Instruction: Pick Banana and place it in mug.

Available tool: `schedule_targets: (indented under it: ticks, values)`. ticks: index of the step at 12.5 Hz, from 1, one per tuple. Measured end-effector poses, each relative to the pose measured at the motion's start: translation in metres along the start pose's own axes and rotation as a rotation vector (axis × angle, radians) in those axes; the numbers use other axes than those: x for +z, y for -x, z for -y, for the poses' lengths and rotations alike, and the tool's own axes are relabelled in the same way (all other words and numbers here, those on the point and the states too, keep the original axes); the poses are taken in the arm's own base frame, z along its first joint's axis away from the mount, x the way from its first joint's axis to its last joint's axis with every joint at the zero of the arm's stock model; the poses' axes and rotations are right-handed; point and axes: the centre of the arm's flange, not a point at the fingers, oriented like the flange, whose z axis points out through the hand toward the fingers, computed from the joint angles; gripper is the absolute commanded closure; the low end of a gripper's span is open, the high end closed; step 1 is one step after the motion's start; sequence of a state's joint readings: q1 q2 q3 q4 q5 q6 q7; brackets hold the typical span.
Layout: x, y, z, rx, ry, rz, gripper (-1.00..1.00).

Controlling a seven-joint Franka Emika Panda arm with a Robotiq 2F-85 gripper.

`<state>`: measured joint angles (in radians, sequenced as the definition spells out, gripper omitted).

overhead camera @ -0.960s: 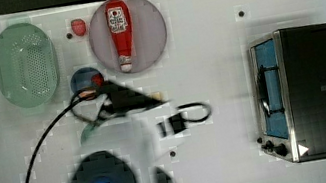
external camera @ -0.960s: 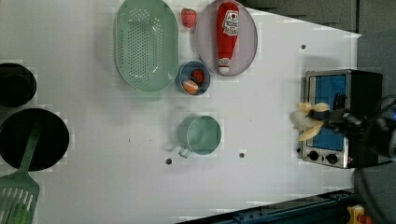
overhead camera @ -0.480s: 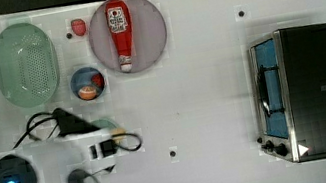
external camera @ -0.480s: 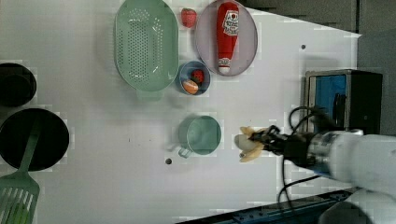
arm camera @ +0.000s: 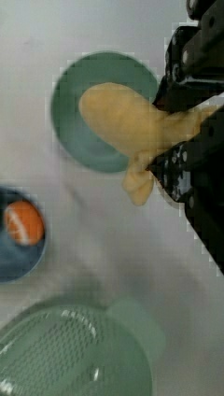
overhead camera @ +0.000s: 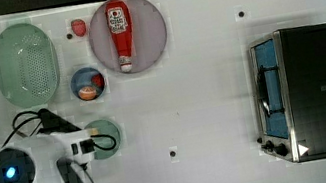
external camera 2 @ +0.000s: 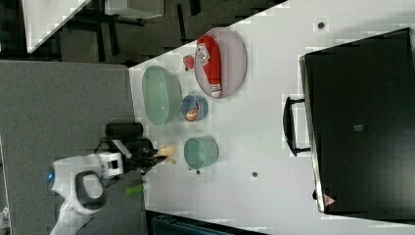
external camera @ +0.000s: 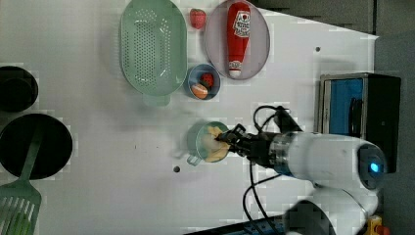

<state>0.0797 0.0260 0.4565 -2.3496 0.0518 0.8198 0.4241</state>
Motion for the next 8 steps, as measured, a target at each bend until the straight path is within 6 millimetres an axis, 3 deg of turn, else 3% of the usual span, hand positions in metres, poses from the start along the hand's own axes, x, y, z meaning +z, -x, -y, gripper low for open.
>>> schedule_targets:
  ticks: [1, 4, 7, 8]
  values:
    - [0.018, -0.006, -0.002, 0.014, 0.029, 0.021, 0.36]
    - [0.060, -0.032, -0.017, 0.066, 0.066, 0.052, -0.29]
    - [0.070, -0.037, -0.026, 0.094, 0.081, 0.069, -0.97]
    - [0.069, -0.035, -0.023, 0.078, 0.073, 0.058, -1.00]
